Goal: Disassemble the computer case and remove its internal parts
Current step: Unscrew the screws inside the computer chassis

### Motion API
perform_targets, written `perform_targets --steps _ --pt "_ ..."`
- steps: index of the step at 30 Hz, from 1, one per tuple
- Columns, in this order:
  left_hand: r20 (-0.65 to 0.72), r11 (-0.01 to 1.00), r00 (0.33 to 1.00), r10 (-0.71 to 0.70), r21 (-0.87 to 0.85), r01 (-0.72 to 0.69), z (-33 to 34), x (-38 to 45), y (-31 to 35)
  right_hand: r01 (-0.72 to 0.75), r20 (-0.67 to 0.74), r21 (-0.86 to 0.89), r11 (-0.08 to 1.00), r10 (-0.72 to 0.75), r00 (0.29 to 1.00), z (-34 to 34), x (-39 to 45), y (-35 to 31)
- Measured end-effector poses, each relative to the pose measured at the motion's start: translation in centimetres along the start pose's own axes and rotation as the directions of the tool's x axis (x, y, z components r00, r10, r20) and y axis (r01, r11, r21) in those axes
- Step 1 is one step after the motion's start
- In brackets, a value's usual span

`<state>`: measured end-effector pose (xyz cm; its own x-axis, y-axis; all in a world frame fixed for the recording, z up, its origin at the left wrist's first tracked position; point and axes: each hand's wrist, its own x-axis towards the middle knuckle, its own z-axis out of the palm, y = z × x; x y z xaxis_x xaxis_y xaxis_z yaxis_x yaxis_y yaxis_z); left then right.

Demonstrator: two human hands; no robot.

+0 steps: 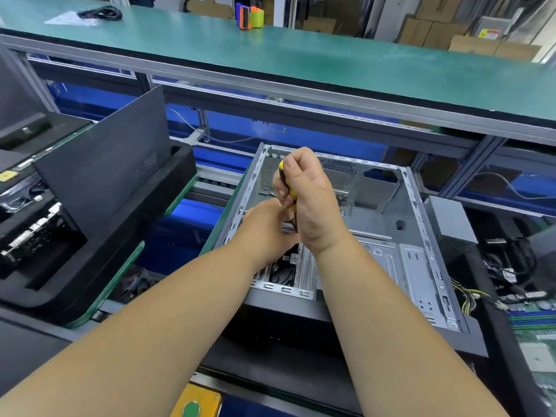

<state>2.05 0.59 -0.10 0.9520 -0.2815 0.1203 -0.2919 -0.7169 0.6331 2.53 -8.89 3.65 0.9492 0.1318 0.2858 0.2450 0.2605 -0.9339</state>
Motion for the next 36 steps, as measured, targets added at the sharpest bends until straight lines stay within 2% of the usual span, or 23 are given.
perform_targets --steps 5,10,18,22,26,33,36 --pt "0.017 1.0 1.0 0.004 0.007 -0.005 -0.3 -0.1 0.2 0.049 -0.012 -0.009 0.999 -0.049 0.999 0.0 0.0 0.1" --pt "0.025 0.999 0.999 0.048 -0.019 -0.047 -0.4 -0.2 0.3 0.044 -0.102 -0.009 0.999 -0.044 0.994 -0.7 0.6 0.4" --pt "0.004 0.999 0.999 0.051 0.006 -0.051 -0.3 -0.2 0.2 0.064 -0.074 0.152 0.986 -0.053 0.996 -0.6 0.7 0.5" --pt "-0.005 0.998 0.998 0.057 0.018 -0.057 -0.1 -0.1 -0.2 0.087 -0.125 0.125 0.988 -0.072 0.99 -1.5 0.5 0.2" --pt "-0.008 0.998 0.999 0.05 0.028 -0.05 -0.1 -0.1 -0.2 0.08 -0.101 0.096 0.992 -0.07 0.992 -2.5 0.4 0.0" --pt "-0.01 0.999 0.999 0.049 0.002 -0.049 0.1 0.0 -0.3 0.05 -0.075 0.204 0.978 -0.035 0.997 -2.9 0.9 0.2" --pt "-0.007 0.999 0.999 0.051 0.011 -0.05 0.2 0.0 -0.5 0.049 -0.094 0.188 0.981 -0.032 0.995 -2.4 1.1 0.4"
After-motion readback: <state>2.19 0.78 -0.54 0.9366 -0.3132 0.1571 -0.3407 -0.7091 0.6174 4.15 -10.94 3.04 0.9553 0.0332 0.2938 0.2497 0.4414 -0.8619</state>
